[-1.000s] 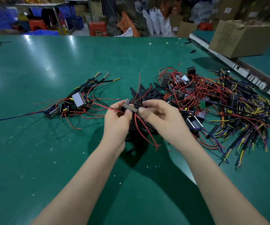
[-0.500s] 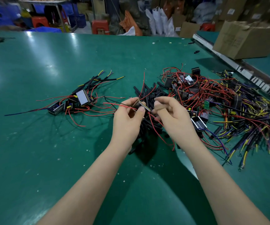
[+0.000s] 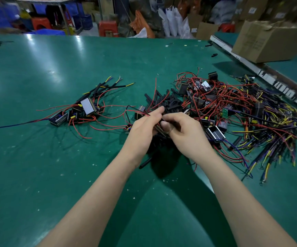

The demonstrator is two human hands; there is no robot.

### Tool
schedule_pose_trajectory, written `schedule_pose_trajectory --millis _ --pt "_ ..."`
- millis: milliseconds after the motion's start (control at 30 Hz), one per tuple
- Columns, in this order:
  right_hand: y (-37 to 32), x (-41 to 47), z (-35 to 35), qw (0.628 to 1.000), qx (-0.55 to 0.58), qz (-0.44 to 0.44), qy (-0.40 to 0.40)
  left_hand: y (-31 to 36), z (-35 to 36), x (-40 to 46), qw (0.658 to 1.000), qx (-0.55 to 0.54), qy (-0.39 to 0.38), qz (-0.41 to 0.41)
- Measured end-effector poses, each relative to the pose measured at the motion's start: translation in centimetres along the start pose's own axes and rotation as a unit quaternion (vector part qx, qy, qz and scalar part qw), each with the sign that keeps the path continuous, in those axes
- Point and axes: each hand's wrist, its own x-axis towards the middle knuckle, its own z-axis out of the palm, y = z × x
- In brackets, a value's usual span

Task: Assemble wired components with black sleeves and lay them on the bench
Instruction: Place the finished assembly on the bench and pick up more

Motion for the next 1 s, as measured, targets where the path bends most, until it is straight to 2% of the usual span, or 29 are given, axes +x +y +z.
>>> schedule_pose_trajectory --millis 100,267,400,467,567,633,800,867,1000 --pt "-0.3 -0.1 0.0 0.998 0.051 0.016 0.015 0.0 -0.1 -0.1 1.000 0.012 -0.007 0.013" --pt "-0.6 -0.1 0.0 0.984 0.156 0.072 -0.043 -0.7 -0.3 -0.2 0.983 0.148 -0.041 0.103" --pt "-0.3 0.1 -0.3 0.989 0.107 0.040 -0.090 -1.1 -0.7 -0.1 0.942 0.269 -0.047 0.195" --pt "0.0 0.2 -0.4 0.989 0.110 0.026 -0.092 -1.2 -0.8 0.0 0.933 0.293 -0.050 0.202" --pt "0.1 0.3 -0.4 0.986 0.139 0.031 -0.086 -1.1 -0.7 0.1 0.938 0.287 -0.046 0.186" --pt "0.0 0.3 -0.4 0.986 0.157 0.042 -0.047 -1.1 -0.7 0.1 0.942 0.282 -0.035 0.178" --pt "0.1 0.5 -0.7 0.986 0.146 0.072 0.045 -0.6 -0.3 -0.4 0.974 0.166 -0.023 0.155" --pt "0.0 0.5 -0.7 0.986 0.135 0.077 0.066 -0.2 -0.1 -0.7 0.975 0.144 0.000 0.170" --pt "-0.2 0.3 -0.3 0.985 0.119 0.096 0.079 0.3 -0.2 -0.9 0.962 0.132 0.094 0.220"
